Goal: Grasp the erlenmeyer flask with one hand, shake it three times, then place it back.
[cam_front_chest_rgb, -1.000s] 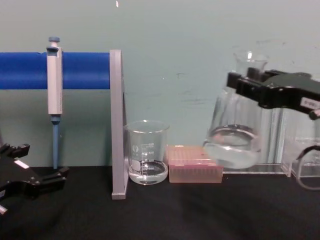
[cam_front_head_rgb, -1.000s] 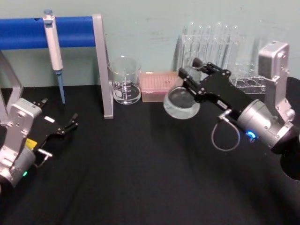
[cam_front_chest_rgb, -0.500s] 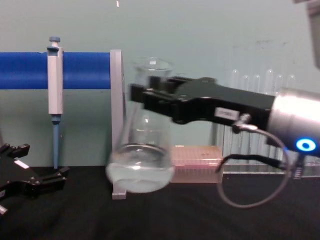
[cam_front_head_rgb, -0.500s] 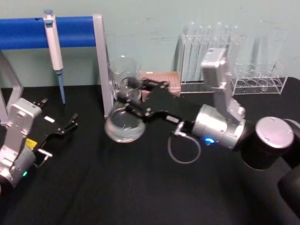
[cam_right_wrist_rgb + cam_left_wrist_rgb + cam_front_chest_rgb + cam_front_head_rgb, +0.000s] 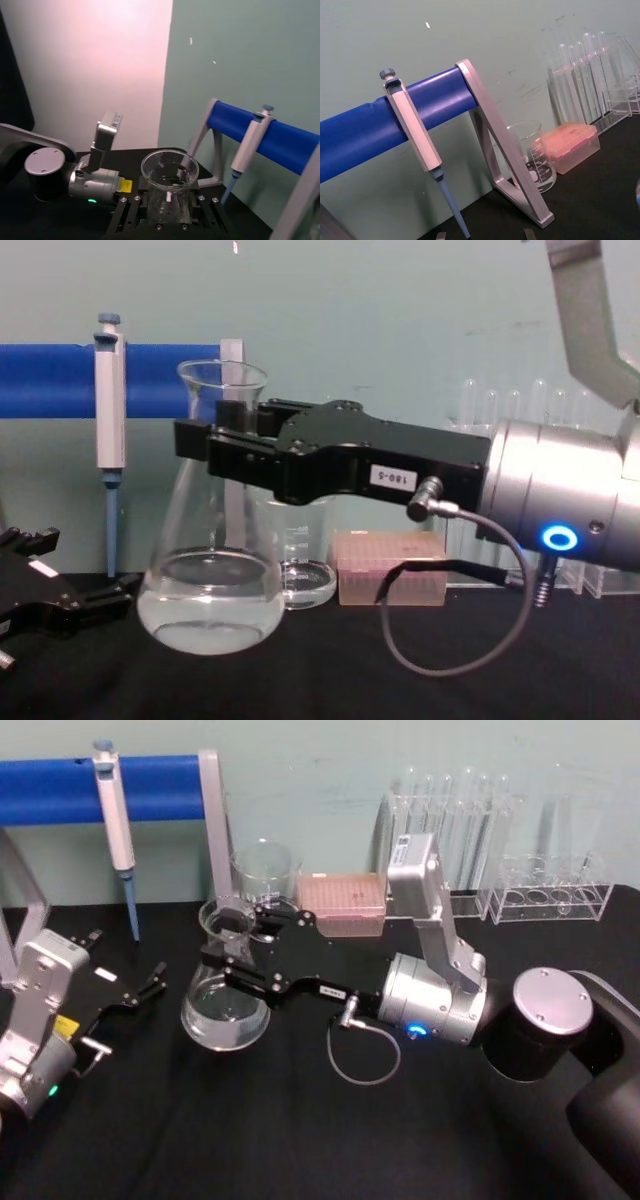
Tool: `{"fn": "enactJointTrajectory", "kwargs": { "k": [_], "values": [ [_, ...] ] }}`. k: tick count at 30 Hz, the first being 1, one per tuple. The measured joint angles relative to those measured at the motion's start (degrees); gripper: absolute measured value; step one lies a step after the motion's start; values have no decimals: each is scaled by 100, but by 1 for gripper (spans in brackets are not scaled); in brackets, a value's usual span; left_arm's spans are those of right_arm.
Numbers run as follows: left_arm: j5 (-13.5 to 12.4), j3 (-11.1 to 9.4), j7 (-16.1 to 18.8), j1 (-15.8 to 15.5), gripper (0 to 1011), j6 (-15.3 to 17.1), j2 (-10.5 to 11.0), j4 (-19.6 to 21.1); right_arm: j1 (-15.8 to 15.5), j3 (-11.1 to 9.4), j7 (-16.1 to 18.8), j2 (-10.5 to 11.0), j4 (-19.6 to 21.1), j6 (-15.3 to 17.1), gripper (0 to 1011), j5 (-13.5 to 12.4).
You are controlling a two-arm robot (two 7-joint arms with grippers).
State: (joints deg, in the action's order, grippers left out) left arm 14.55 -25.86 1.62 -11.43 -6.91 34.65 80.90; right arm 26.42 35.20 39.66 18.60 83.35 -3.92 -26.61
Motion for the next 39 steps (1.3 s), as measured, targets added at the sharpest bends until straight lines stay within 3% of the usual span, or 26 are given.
{"fn": "enactJointTrajectory", "kwargs": {
  "k": [4, 8, 14, 20, 26, 33, 39],
  "values": [
    [0, 0, 0, 0, 1001, 0, 0, 0, -88, -50, -233, 60, 84, -19, 457, 5],
    [0, 0, 0, 0, 1001, 0, 0, 0, -265, -235, -624, 163, 238, -60, 457, 65],
    [0, 0, 0, 0, 1001, 0, 0, 0, -700, -721, -1413, 366, 587, -94, 457, 260],
    [0, 0, 0, 0, 1001, 0, 0, 0, -1376, -1419, -2498, 626, 1148, 14, 457, 603],
    [0, 0, 0, 0, 1001, 0, 0, 0, -1881, -1923, -3222, 707, 1545, 141, 457, 890],
    [0, 0, 0, 0, 1001, 0, 0, 0, -2134, -2208, -3525, 653, 1708, 232, 457, 1051],
    [0, 0, 0, 0, 1001, 0, 0, 0, -2100, -2218, -3418, 562, 1657, 241, 457, 1080]
  ]
}}
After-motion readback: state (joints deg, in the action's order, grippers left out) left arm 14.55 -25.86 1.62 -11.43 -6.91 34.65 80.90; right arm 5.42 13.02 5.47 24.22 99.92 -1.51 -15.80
